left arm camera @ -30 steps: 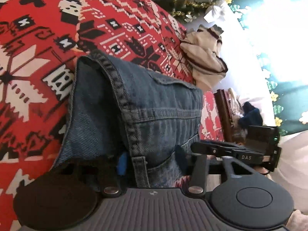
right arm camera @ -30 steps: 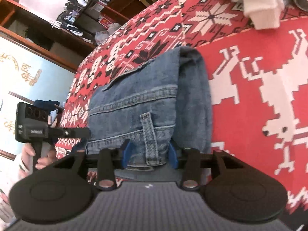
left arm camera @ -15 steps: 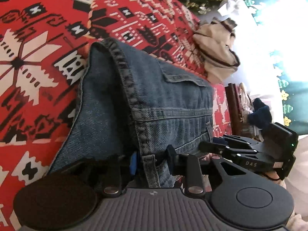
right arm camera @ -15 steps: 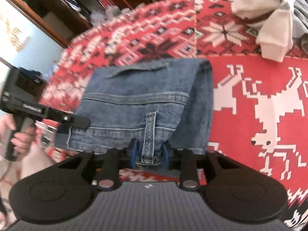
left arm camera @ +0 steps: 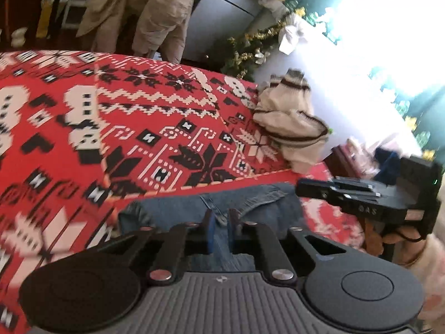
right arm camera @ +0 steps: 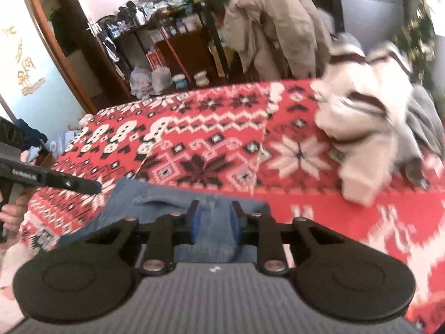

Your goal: Fold clothes

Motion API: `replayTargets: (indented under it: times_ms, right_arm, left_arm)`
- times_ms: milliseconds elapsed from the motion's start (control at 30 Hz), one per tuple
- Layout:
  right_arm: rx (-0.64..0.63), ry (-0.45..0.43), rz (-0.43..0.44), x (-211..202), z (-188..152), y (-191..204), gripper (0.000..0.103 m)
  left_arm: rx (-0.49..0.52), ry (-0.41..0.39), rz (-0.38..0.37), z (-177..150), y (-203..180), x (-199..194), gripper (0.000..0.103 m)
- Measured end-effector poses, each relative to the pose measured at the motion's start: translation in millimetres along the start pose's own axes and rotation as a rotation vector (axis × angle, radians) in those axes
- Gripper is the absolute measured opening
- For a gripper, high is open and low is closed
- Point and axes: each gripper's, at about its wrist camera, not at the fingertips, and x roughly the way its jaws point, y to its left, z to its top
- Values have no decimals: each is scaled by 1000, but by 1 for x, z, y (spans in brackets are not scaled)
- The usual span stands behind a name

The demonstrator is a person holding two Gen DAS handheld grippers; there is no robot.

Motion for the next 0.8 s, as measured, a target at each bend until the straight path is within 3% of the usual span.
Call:
replayTargets:
  times_ms: [100, 200, 333, 467, 600, 667, 800]
  right_arm:
    - [-17, -5, -47, 27, -2, -2, 17]
    - [-36, 22, -65, 42, -14, -7, 11]
    - [-115, 41, -92, 42, -34, -7, 11]
    - [-59, 37, -135, 31, -35, -19, 15]
    - [-39, -31, -87, 23, -26, -15, 15]
    - [-59, -17, -86, 35, -23, -9, 15]
    - [-95, -5, -104, 56, -19, -6, 12]
  left_arm:
    - [54, 10, 67, -3, 4, 26, 3]
    - [14, 10, 38, -11, 22, 28, 3]
    - [8, 6, 36, -13, 26, 19, 3]
    - [26, -30, 77, -11, 22, 4, 2]
    - [33, -50, 85, -2, 20, 7, 4]
    - [63, -39, 116, 1, 22, 14, 2]
    - [91, -36, 110, 1, 32, 9, 3]
